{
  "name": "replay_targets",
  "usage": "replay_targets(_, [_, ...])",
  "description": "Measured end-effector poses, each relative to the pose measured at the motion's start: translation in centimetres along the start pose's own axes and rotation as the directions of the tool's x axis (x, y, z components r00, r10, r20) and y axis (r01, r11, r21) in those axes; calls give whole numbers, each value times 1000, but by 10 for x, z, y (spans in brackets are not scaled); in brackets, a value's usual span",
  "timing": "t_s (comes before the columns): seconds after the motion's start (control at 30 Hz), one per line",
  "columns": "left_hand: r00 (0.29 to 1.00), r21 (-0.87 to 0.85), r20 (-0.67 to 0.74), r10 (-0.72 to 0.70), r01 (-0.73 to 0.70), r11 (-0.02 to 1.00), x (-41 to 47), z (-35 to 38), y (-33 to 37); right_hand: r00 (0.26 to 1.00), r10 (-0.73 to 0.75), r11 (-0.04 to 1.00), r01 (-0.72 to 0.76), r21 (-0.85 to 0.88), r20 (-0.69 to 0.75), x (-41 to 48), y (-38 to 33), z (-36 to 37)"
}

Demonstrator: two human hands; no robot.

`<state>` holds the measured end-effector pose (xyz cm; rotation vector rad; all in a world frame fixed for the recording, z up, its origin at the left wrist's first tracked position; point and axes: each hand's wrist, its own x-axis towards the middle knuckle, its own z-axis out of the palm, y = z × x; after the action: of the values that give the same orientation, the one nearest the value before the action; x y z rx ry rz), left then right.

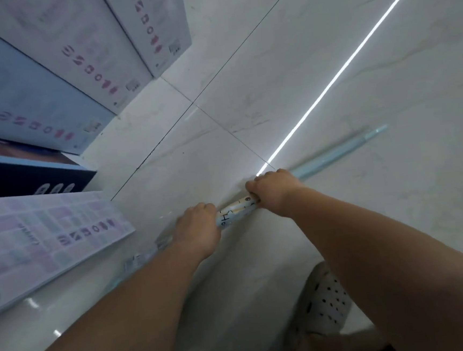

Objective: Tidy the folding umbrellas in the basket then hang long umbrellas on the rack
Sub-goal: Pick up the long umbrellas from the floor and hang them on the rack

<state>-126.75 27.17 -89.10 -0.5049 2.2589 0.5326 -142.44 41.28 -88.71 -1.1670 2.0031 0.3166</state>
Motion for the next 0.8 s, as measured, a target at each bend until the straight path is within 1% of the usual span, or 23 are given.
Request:
replay_targets(0.1, [1000, -71, 17, -13, 14, 997, -43, -31, 42, 1000, -11, 1000, 11, -5, -4, -59, 21, -43])
replay_targets(0.2, [999, -248, 21, -46, 50, 968, -97, -77, 86, 1000, -15, 1000, 14, -20, -23, -135, 42, -96])
replay_targets(0.27, [999, -358, 17, -48, 51, 933, -139, -117, 116, 999, 0, 1000, 0, 0, -46, -192, 53, -137])
replay_targets(0.37, [1000, -420, -13, -11, 4, 908, -209, -191, 157, 997, 27, 998, -23, 56, -76, -286, 63, -204])
replay_targets(0.43, [999, -401, -46, 13, -30, 915, -257, -245, 180, 994, 40, 994, -29, 103, -103, -346, 63, -252])
replay_targets(0.5, [997, -365, -77, 1, -29, 931, -309, -299, 199, 986, 49, 989, -26, 143, -159, -400, 58, -300])
replay_targets(0.57, [990, -312, -142, -3, -42, 949, -360, -351, 212, 972, 45, 986, -7, 166, -230, -448, 49, -346])
replay_targets(0.63, [969, -222, -246, -12, -44, 974, -412, -396, 218, 959, 33, 980, 24, 197, -282, -486, 32, -385])
replay_targets(0.73, [900, -82, -436, -14, -24, 996, -483, -447, 217, 942, 26, 967, 60, 246, -334, -528, 1, -432])
replay_targets(0.8, [821, -31, -571, -13, -6, 999, -526, -473, 209, 919, 30, 965, 76, 250, -394, -551, -23, -462])
